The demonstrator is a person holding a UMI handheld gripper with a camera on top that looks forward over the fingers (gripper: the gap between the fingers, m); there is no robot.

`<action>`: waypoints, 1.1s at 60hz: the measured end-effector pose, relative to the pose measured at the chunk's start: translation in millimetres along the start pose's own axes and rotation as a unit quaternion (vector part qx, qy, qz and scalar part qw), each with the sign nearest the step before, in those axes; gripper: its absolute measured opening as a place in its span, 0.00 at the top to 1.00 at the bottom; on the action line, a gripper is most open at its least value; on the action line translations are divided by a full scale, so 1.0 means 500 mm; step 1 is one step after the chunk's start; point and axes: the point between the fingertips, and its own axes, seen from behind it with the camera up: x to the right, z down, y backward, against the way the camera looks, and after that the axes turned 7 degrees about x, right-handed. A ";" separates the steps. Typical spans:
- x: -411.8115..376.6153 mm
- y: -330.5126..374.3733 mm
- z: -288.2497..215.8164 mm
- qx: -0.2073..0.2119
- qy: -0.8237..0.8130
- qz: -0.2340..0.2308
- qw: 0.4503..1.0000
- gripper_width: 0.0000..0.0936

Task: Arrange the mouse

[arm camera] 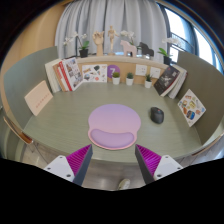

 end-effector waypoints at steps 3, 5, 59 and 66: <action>0.057 -0.023 0.027 -0.013 -0.004 0.017 1.000 0.07; 0.093 -0.036 0.041 -0.022 -0.006 0.028 0.999 0.07; 0.440 -0.440 -0.092 -0.068 -0.050 0.047 0.995 0.34; 0.446 -0.447 -0.094 -0.076 -0.052 0.049 0.995 0.48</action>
